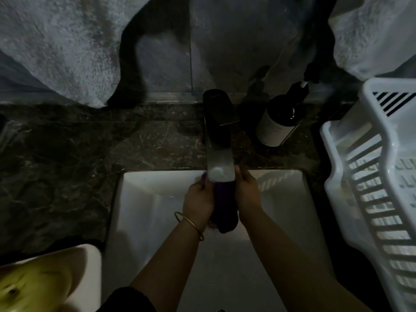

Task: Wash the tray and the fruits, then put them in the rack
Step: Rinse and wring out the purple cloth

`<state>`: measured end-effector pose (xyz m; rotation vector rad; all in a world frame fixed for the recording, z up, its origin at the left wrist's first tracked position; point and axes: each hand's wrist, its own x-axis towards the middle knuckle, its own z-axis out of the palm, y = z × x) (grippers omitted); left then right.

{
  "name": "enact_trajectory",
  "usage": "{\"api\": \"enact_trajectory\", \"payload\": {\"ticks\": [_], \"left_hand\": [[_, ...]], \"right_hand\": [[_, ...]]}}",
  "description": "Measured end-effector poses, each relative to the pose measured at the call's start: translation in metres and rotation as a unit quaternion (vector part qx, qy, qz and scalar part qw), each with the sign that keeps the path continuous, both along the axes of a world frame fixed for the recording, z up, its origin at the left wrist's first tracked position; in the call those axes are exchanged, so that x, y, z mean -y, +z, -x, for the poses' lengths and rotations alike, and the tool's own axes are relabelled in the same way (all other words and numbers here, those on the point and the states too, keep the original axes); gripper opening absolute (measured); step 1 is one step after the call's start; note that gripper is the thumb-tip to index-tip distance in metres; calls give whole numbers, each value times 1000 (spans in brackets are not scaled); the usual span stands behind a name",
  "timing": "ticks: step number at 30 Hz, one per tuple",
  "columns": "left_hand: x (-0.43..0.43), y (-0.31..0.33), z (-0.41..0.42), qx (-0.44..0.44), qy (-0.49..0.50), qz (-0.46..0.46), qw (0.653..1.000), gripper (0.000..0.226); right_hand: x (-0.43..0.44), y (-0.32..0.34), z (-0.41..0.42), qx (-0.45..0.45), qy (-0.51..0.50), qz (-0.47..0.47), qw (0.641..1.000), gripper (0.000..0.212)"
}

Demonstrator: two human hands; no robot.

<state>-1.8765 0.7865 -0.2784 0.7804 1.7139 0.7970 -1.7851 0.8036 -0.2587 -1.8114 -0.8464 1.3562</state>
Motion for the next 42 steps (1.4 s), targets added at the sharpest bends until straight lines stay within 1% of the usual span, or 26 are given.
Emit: {"api": "enact_trajectory", "payload": {"ticks": [2, 4, 6, 8, 10, 11, 12, 14, 15, 17, 19, 21, 23, 24, 26, 27, 28, 30, 32, 35, 36, 37, 38, 39, 41, 42], "left_hand": [[3, -7, 12, -23, 34, 16, 999, 40], [9, -9, 20, -14, 74, 16, 997, 53], [11, -1, 26, -5, 119, 8, 993, 61], [8, 10, 32, -30, 156, 1, 987, 54], [5, 19, 37, -14, 212, -1, 977, 50], [4, 21, 39, 30, 244, -2, 969, 48], [4, 22, 38, 103, 267, 3, 958, 47], [5, 27, 34, 277, 287, 19, 917, 51], [6, 32, 29, 341, 290, 28, 894, 55], [9, 48, 15, 404, 273, 40, 872, 59], [12, 58, 4, 449, 260, 50, 853, 61], [14, 60, -1, 497, 250, 61, 829, 66], [16, 59, -2, 541, 231, 73, 805, 66], [18, 60, -2, 555, 214, 79, 800, 60], [18, 57, 0, 545, 188, 75, 814, 40], [17, 52, 3, 523, 190, 70, 828, 33], [16, 50, 7, 506, 194, 65, 838, 31], [13, 41, 18, 469, 214, 69, 854, 32], [11, 34, 27, 409, 230, 93, 878, 32], [11, 18, 31, 275, 244, 179, 913, 40], [11, 16, 31, 268, 240, 195, 912, 48], [10, 16, 28, 301, 230, 203, 903, 55], [8, 17, 25, 358, 219, 207, 884, 60], [6, 22, 19, 398, 197, 210, 871, 58], [4, 31, 12, 404, 164, 189, 880, 41], [1, 28, 9, 408, 167, 173, 881, 36]], "right_hand": [[1, -3, -12, -25, -41, 26, 999, 37], [1, -9, -22, -51, -94, 30, 994, 36], [3, -14, -30, -45, -143, 39, 988, 31], [7, -20, -37, -62, -191, 69, 977, 30], [12, -21, -44, -101, -221, 107, 964, 35], [13, -22, -47, -110, -225, 123, 960, 36], [15, -22, -50, -116, -226, 143, 957, 37], [21, -20, -47, -167, -213, 193, 943, 37], [24, -18, -43, -184, -196, 213, 939, 34], [29, -12, -30, -195, -154, 240, 938, 25], [33, -8, -18, -216, -116, 231, 941, 19], [34, -9, -10, -283, -90, 181, 938, 23], [33, -9, -6, -363, -92, 146, 916, 29], [32, -8, -7, -394, -90, 140, 904, 35], [30, -7, -9, -415, -67, 128, 898, 54], [29, -5, -10, -406, -51, 127, 904, 58], [26, -3, -11, -393, -46, 133, 909, 58], [20, 5, -13, -380, -56, 139, 913, 49], [15, 17, -12, -375, -68, 128, 915, 42], [9, 26, -8, -385, -65, 127, 912, 45], [8, 26, -6, -389, -59, 125, 911, 48], [8, 23, -6, -398, -55, 122, 908, 53], [7, 22, -5, -409, -48, 122, 903, 58], [6, 22, -6, -407, -32, 127, 904, 61], [5, 23, -5, -396, 2, 148, 906, 56], [6, 26, -4, -365, 17, 165, 916, 51]]}}
